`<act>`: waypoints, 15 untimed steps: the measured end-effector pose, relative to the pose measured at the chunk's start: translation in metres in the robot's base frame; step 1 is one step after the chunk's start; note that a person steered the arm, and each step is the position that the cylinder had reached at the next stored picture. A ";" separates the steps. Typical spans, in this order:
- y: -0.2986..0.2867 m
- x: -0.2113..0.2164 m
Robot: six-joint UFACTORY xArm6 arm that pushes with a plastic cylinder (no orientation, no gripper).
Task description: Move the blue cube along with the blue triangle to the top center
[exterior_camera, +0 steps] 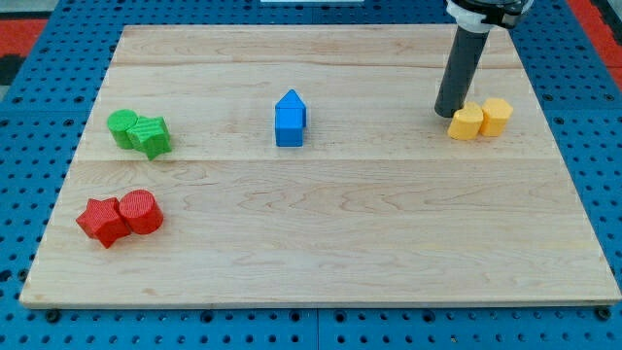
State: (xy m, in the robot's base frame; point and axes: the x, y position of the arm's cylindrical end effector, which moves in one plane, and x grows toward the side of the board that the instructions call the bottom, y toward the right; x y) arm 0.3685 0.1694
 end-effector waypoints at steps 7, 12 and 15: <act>-0.197 0.065; -0.224 -0.075; -0.292 -0.092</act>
State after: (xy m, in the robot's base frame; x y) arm 0.2763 -0.1227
